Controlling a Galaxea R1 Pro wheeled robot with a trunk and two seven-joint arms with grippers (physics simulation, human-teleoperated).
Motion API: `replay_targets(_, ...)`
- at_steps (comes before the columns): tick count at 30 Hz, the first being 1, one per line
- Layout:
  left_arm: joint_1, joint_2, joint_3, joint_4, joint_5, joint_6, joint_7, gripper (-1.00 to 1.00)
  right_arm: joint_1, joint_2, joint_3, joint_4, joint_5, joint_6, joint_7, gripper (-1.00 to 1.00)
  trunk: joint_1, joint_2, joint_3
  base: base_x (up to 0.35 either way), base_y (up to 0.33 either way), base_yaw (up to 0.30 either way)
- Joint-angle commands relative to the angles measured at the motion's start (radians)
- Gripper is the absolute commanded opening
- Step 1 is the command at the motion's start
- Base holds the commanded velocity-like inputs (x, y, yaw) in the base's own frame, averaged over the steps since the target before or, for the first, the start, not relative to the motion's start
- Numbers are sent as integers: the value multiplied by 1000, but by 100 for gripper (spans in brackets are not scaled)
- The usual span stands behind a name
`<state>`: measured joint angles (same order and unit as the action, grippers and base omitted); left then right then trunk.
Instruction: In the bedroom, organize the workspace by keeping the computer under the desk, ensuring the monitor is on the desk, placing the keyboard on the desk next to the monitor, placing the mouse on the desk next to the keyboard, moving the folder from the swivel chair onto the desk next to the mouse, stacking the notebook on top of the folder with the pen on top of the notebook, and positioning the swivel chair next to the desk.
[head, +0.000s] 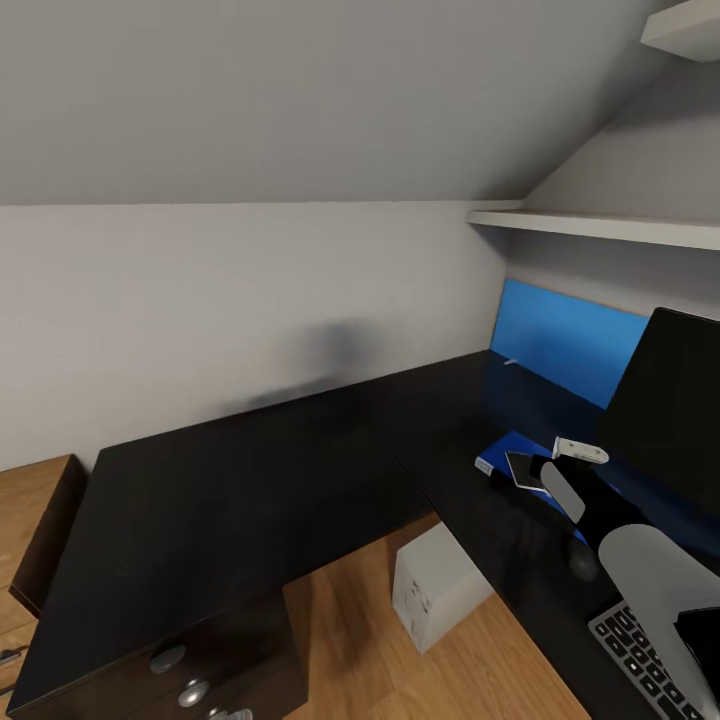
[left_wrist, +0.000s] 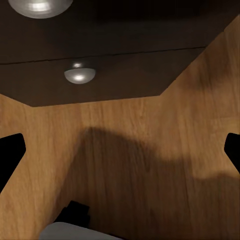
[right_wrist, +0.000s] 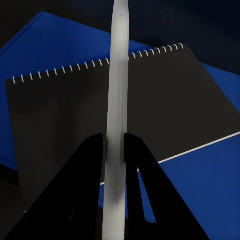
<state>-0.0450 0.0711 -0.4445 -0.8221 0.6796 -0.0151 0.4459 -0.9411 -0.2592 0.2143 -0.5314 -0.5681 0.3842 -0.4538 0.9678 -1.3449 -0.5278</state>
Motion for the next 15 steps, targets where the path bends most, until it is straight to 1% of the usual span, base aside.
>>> replay_targets(1, -1, 2, -6, -2, 8, -2, 8, 100, -1, -2, 8, -2, -9, 4, -6, -100, 0, -1, -1, 0, 0, 0)
replay_targets(13, -1, 1, -7, -2, 8, -2, 7, 100, -1, -2, 8, -2, -9, 4, -6, -100, 0, -1, -1, 0, 0, 0)
replay_targets(15, -1, 1, -7, -2, 8, -2, 7, 100, -1, -2, 8, -2, -9, 4, -6, -100, 8, -15, -7, 0, 0, 0)
